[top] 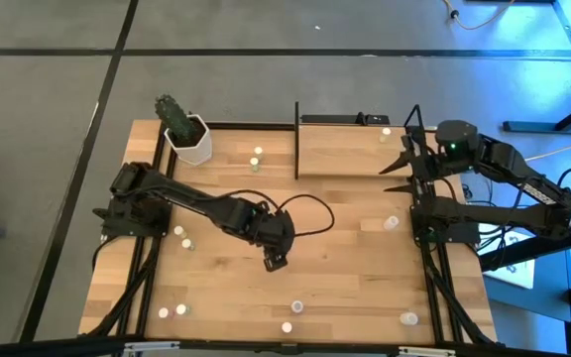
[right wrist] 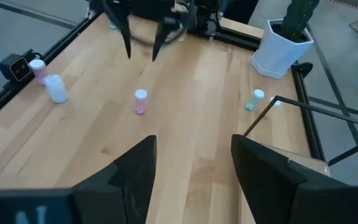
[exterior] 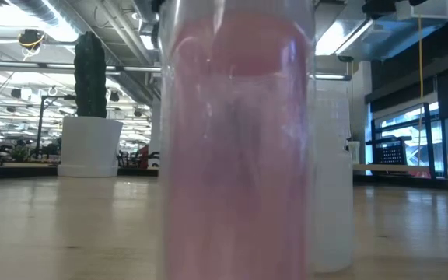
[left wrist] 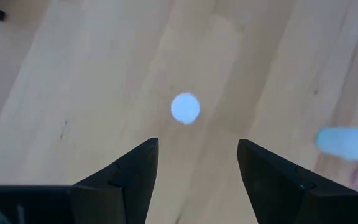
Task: Pick and place medicine bottles onto shelf by color
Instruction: Put the top pink pill bottle on the shelf
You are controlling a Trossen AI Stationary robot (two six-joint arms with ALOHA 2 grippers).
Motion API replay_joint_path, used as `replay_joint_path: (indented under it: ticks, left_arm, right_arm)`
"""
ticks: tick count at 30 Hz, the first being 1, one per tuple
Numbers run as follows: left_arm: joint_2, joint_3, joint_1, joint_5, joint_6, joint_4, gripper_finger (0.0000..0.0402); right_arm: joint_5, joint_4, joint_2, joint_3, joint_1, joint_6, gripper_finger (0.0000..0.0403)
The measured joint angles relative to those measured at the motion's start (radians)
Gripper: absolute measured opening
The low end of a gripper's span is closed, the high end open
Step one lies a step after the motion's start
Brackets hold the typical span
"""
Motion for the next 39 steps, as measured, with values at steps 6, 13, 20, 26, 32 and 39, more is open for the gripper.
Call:
replay_joint_path:
  ticks: [6,13,20,26,32,39]
  left_arm:
    - [0.000,-0.098,0.040,0.078,0.100,0.144,0.0212]
    - [0.000,-0.191,0.061,0.118,0.155,0.297,0.0212]
    - [0.000,-0.270,0.058,0.117,0.157,0.400,0.0212]
    - [-0.001,-0.308,0.058,0.104,0.181,0.458,0.0212]
    - [-0.001,-0.313,0.058,0.075,0.183,0.460,0.0212]
    - [0.013,-0.312,0.055,0.059,0.183,0.474,0.0212]
  right_arm:
    - [0.000,0.000,0.001,0.000,0.000,0.000,0.0210]
    - [0.001,0.000,0.000,0.000,0.000,0.001,0.0210]
    - [0.001,0.001,0.001,0.000,0.000,0.001,0.0210]
    - [0.001,0.001,0.001,0.000,0.000,0.001,0.0210]
    - [0.002,0.001,0.001,0.000,0.000,0.001,0.0210]
    - [0.010,0.001,0.001,0.000,0.000,0.001,0.0210]
